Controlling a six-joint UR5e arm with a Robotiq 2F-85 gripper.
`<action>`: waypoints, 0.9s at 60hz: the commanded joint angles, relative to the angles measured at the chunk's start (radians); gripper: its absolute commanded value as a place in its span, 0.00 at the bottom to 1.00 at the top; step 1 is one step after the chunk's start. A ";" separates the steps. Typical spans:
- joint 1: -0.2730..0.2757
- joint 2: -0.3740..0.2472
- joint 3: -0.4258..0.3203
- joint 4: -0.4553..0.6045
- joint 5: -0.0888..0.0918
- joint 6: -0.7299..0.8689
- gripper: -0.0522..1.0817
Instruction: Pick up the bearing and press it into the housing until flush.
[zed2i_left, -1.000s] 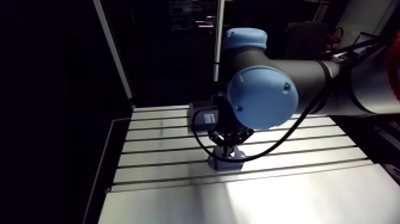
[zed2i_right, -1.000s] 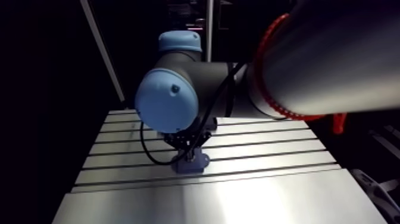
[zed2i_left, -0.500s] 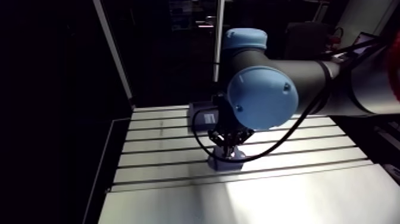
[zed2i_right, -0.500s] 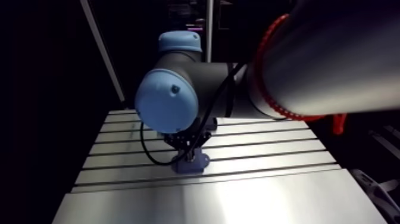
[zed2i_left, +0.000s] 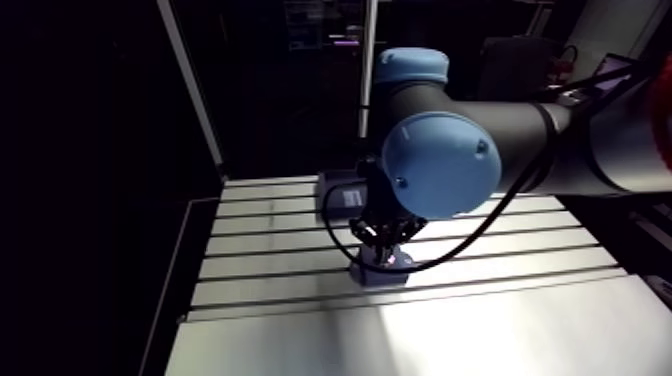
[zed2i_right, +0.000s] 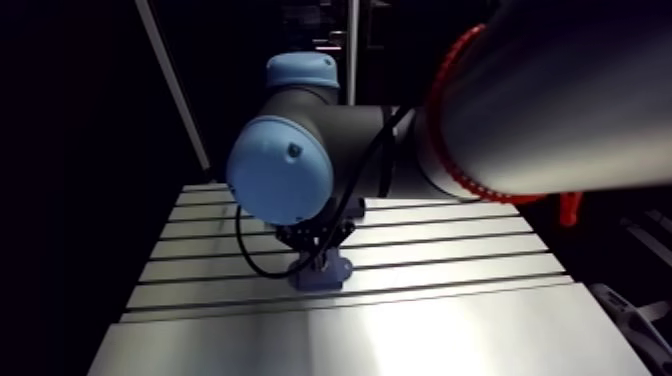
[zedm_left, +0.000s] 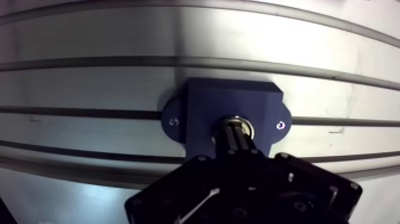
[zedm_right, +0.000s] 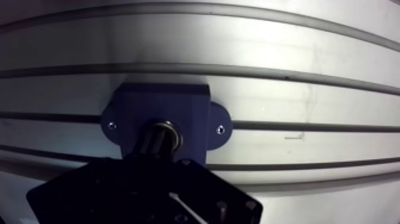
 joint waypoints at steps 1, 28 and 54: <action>0.000 0.001 0.001 0.000 0.000 0.000 0.96; 0.000 0.002 0.004 -0.012 -0.002 -0.001 0.96; 0.000 0.005 0.005 -0.012 -0.002 -0.001 0.96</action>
